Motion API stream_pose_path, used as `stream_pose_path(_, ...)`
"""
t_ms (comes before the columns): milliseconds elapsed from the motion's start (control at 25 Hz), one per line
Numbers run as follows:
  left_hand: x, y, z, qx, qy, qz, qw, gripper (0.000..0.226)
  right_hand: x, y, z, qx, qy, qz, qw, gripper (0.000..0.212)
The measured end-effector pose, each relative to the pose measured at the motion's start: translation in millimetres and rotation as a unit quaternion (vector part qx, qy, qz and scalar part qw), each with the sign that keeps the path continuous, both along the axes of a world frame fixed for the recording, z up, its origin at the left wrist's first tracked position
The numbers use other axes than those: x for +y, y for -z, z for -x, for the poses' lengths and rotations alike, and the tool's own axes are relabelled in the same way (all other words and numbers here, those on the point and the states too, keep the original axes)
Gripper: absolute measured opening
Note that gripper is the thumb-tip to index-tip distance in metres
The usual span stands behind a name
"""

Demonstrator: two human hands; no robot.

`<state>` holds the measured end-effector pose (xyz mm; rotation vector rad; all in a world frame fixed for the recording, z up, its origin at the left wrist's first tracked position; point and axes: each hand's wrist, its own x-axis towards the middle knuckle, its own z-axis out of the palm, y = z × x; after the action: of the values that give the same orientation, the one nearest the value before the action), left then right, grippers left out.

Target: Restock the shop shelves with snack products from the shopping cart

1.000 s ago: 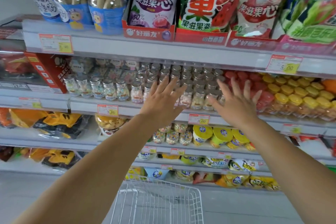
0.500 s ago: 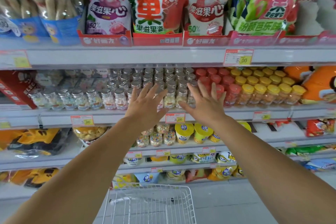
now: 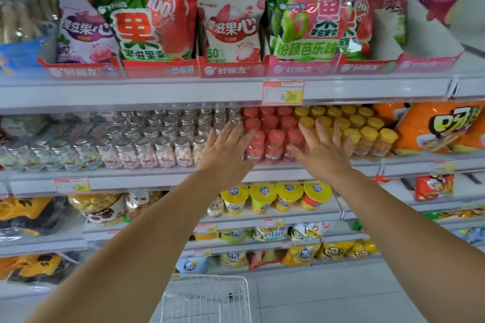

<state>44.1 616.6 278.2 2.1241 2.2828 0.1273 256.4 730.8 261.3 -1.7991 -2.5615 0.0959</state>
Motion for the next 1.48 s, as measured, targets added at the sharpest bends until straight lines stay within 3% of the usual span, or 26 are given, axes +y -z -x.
stream_pose_path(320,21,6,-24,0.022,-0.058,0.041,0.997,0.070,3,6,1,0.012,-0.042,-0.002,0.999,0.084)
stream_pose_path(520,40,-4,-67,-0.001,-0.024,-0.024,0.999,0.067,22,-6,-47,0.085,-0.005,-0.054,0.995,0.071)
stream_pose_path(720,70,3,-121,-0.003,0.023,0.000,1.000,0.066,61,-5,-111,0.039,0.058,-0.035,0.997,0.070)
stream_pose_path(1240,82,17,-148,0.023,-0.015,0.020,0.999,0.067,75,18,-133,0.082,-0.029,-0.041,0.995,0.077)
stream_pose_path(1480,81,16,-155,0.025,-0.035,0.008,0.999,0.067,79,14,-143,0.022,-0.038,-0.028,0.999,0.083)
